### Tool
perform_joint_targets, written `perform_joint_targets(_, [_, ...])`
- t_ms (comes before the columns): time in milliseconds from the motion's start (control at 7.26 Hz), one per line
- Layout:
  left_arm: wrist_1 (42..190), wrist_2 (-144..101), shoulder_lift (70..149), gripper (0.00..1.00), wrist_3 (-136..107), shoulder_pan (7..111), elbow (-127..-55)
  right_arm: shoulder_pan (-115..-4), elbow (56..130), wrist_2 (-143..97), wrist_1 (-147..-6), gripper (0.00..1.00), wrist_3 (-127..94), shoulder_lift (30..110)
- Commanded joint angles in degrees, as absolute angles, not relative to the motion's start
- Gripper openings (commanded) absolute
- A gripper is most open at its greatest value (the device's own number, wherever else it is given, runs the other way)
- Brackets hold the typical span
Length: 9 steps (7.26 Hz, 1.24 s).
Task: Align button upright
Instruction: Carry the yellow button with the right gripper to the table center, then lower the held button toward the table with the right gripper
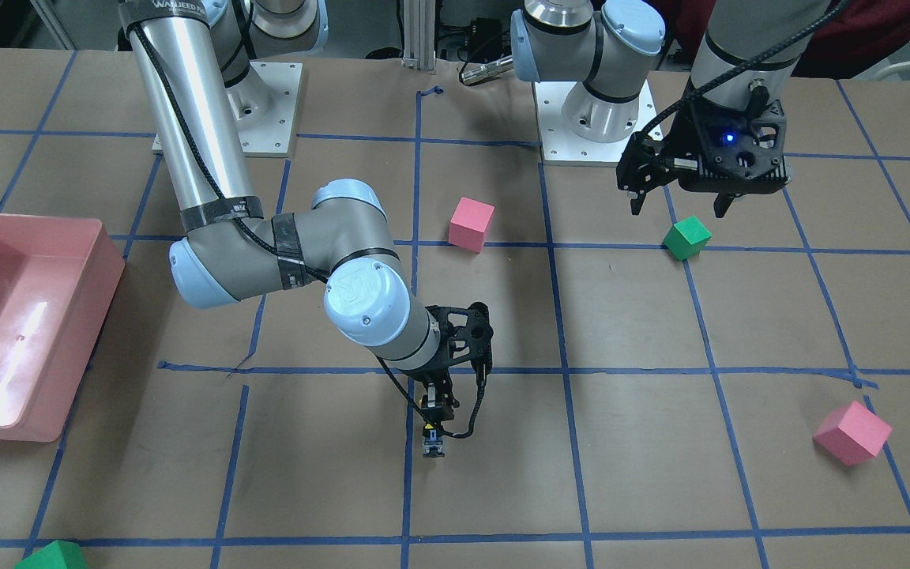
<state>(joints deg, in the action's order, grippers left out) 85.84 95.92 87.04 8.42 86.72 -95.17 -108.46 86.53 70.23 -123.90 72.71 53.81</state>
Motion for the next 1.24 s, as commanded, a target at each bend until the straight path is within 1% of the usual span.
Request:
perform_joint_targets(0, [85.8, 95.5, 87.2, 1.00, 8.3, 86.7, -95.4, -108.5, 86.1, 71.0, -124.1, 0.02, 73.6, 53.7])
perform_joint_targets(276, [84.6, 95.5, 87.2, 1.00, 8.3, 86.7, -96.4, -108.5, 85.3, 71.3, -124.1, 0.00, 73.8, 53.6])
perform_joint_targets(413, [84.4, 95.5, 87.3, 1.00, 8.3, 86.7, -96.5, -108.5, 85.3, 70.3, -124.1, 0.92, 73.6, 53.7])
perform_joint_targets(551, [84.0, 95.5, 87.3, 1.00, 8.3, 86.7, -96.5, -108.4, 85.3, 70.3, -124.1, 1.00, 73.6, 53.9])
perform_joint_targets(689, [84.0, 95.5, 87.4, 1.00, 8.3, 86.7, -96.5, -108.4, 85.3, 70.3, -124.1, 1.00, 73.6, 53.9])
perform_joint_targets(827, [84.0, 95.5, 87.5, 1.00, 8.2, 86.7, -96.5, -108.4, 85.1, 70.7, -124.7, 0.68, 73.0, 54.0])
perform_joint_targets(964, [84.0, 95.5, 87.5, 1.00, 8.2, 86.7, -96.5, -108.4, 85.7, 71.5, -124.9, 0.01, 71.7, 54.0])
perform_joint_targets(1102, [84.1, 95.5, 87.6, 1.00, 8.1, 86.7, -96.5, -108.2, 85.9, 72.4, -124.9, 0.00, 71.7, 54.1])
